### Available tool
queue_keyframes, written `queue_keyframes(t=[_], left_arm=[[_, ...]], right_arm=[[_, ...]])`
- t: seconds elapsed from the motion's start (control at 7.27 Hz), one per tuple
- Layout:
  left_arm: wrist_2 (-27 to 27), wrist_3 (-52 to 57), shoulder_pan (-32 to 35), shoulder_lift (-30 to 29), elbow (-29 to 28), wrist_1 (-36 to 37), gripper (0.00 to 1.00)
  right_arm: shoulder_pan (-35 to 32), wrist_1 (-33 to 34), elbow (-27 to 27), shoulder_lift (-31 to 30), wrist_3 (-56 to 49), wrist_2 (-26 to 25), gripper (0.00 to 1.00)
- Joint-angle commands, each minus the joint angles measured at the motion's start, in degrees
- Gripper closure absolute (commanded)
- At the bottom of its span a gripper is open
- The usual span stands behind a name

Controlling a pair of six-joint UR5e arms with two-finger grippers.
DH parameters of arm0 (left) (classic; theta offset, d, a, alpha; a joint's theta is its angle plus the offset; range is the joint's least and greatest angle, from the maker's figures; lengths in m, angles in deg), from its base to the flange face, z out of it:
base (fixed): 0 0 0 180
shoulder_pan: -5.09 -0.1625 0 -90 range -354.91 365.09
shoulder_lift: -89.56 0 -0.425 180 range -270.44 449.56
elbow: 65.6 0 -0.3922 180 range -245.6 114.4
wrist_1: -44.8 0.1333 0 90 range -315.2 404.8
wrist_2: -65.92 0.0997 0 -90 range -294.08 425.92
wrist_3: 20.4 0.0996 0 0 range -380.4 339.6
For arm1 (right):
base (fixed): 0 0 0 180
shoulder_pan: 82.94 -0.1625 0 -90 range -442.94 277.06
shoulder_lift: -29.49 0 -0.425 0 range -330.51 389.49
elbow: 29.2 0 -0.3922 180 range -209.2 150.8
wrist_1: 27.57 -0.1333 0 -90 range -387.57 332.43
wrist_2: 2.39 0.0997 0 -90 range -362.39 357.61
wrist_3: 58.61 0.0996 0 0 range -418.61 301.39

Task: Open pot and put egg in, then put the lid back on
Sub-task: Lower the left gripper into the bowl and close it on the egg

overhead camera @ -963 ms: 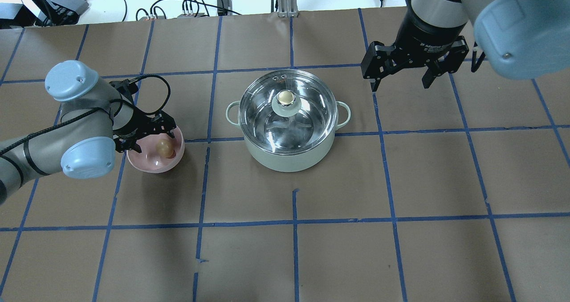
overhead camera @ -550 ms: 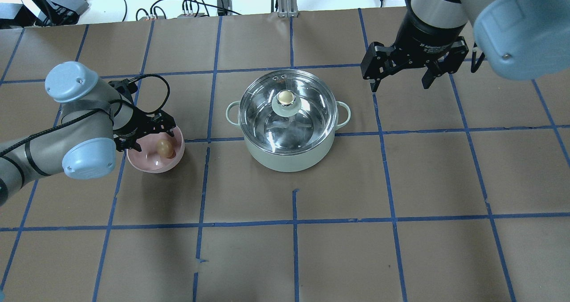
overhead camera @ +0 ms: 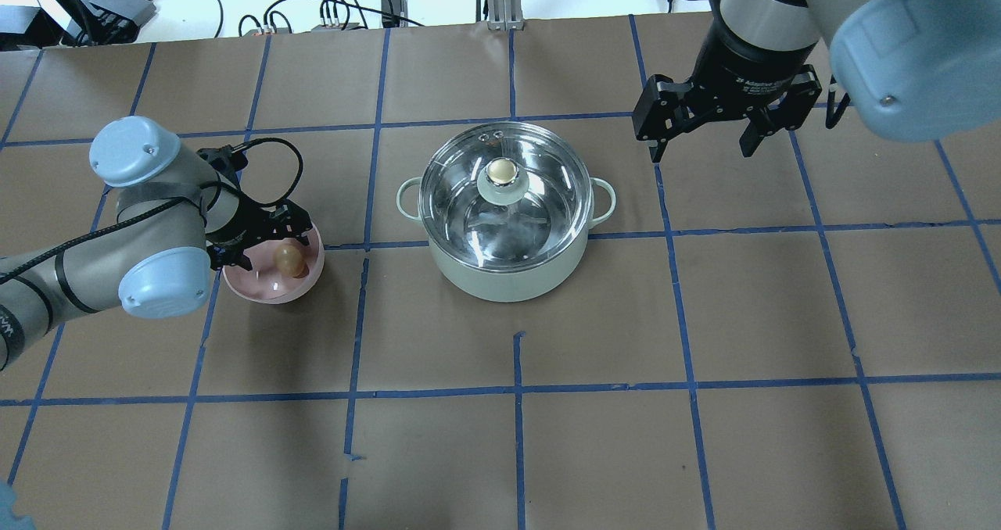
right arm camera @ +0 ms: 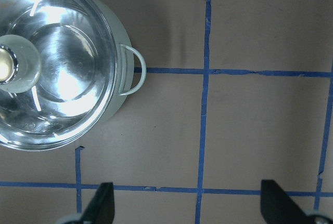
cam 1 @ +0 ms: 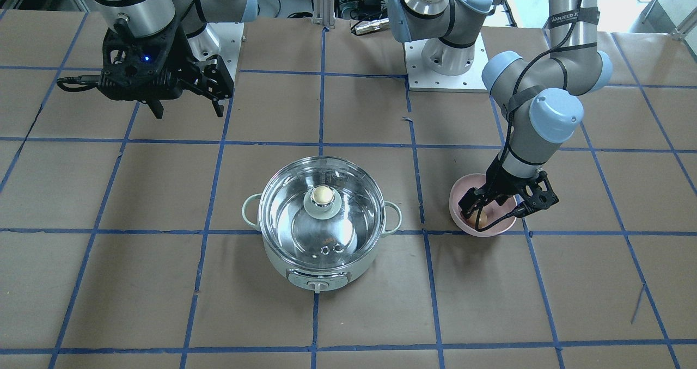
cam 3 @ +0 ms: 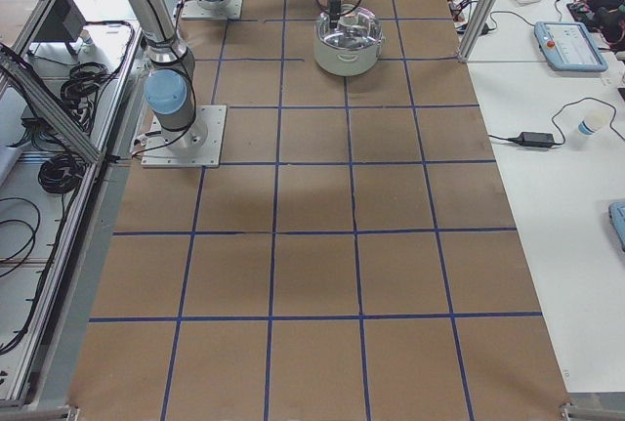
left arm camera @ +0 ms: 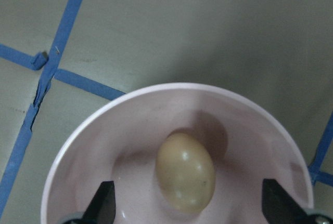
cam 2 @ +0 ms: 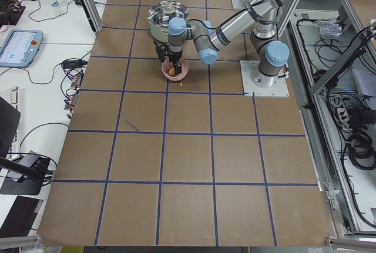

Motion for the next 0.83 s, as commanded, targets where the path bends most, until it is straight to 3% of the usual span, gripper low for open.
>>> queue_keyframes(t=[0.0, 0.69], left_arm=[[0.16, 1.43, 0.00, -1.14, -0.60, 1.04, 0.00], [0.16, 1.43, 0.00, -1.50, -0.43, 2.18, 0.00]], right_arm=[[-0.06, 0.04, 0.00, 0.00, 0.00, 0.00, 0.01], [-0.24, 0.04, 0.53, -0.09, 0.00, 0.00, 0.01]])
